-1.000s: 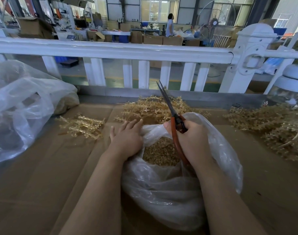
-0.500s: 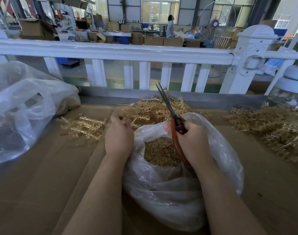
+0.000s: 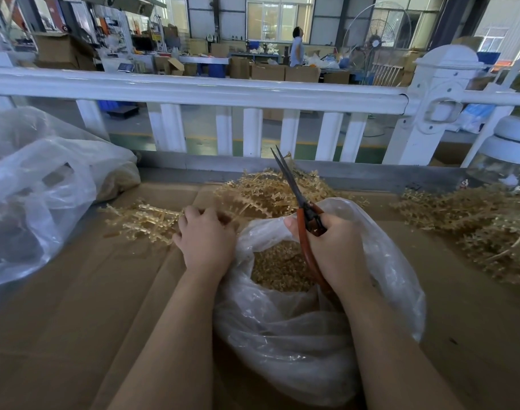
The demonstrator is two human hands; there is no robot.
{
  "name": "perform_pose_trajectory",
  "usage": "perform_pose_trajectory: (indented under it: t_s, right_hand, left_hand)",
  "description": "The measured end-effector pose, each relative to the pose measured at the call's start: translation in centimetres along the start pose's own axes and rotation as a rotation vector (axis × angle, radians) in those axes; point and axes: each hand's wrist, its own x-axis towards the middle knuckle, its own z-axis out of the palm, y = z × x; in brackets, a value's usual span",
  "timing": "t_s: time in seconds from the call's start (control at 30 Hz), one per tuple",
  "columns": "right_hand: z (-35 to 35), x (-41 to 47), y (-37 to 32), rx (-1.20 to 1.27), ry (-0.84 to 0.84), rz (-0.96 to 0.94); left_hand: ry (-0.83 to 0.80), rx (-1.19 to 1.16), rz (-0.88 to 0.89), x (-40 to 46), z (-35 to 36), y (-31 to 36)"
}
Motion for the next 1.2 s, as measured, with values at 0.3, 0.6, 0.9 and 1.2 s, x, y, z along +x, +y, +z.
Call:
perform_pose_trajectory:
  t_s: [0.3,0.6,0.9,1.2]
  right_hand:
    - [0.2,0.3,0.3,0.132,0.028,0.079]
    - [-1.6,-0.2,-2.0,0.924,-0.238,0.240]
    - [-2.4,0.0,-1.4,0.940,-0.309,0.131]
    - [-2.1,0.1,-1.0,0.892,-0.182,0.087]
  left_hand:
    - [0.404,-0.772,0.363,-0.7,-2.2,1.1]
    - [0.687,-0.531,0.737,-2.4,-2.6,3.0]
    - [0.601,-0.518,0.782,-3.4,-2.0,3.6]
    - [-0.378,-0.935,0.133,-2.2,-2.5,2.8]
